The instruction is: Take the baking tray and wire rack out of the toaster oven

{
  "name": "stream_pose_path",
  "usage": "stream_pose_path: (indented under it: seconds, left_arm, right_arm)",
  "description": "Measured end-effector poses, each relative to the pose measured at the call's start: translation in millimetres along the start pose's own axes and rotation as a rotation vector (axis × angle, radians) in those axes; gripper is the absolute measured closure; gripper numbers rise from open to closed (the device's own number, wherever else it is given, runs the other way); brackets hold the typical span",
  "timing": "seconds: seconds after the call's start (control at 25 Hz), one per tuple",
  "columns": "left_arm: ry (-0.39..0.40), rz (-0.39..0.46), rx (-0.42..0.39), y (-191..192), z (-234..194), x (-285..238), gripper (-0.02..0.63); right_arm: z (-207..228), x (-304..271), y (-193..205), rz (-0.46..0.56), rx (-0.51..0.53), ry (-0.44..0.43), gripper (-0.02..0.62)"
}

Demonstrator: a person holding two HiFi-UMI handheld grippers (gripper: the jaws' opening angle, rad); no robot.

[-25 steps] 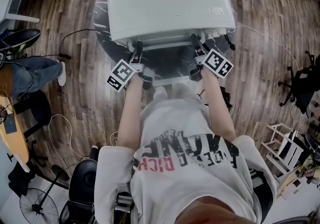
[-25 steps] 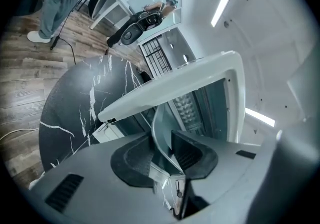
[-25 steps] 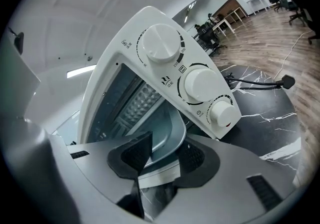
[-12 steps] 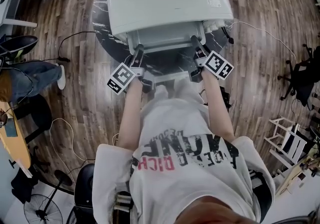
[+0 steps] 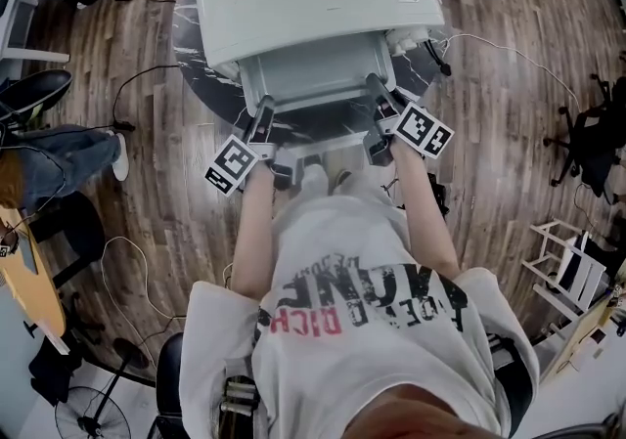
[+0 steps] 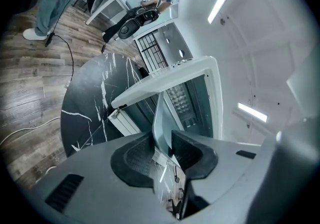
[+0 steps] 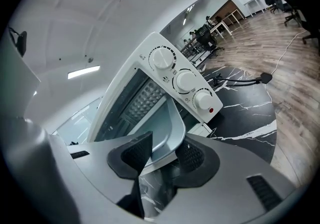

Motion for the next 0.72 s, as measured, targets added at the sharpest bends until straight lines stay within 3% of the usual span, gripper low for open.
stream_pose_path:
  seconds: [0.72]
  left_arm:
    - [0.017,0.028,0.006,49.8,7.5,58.9,0.503]
  right_arm:
    - [6.5,61.4,19.5,-0.042,0.025,-0.036,0.463]
Point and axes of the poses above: the fingertips, and each gripper's own axes: x backward along the fingers, z to its right, y out of its underside, the point moved 7 cm from there along x, backward along the fingers, and after that the axes turned 8 degrees about -x, right-handed, at the moved point
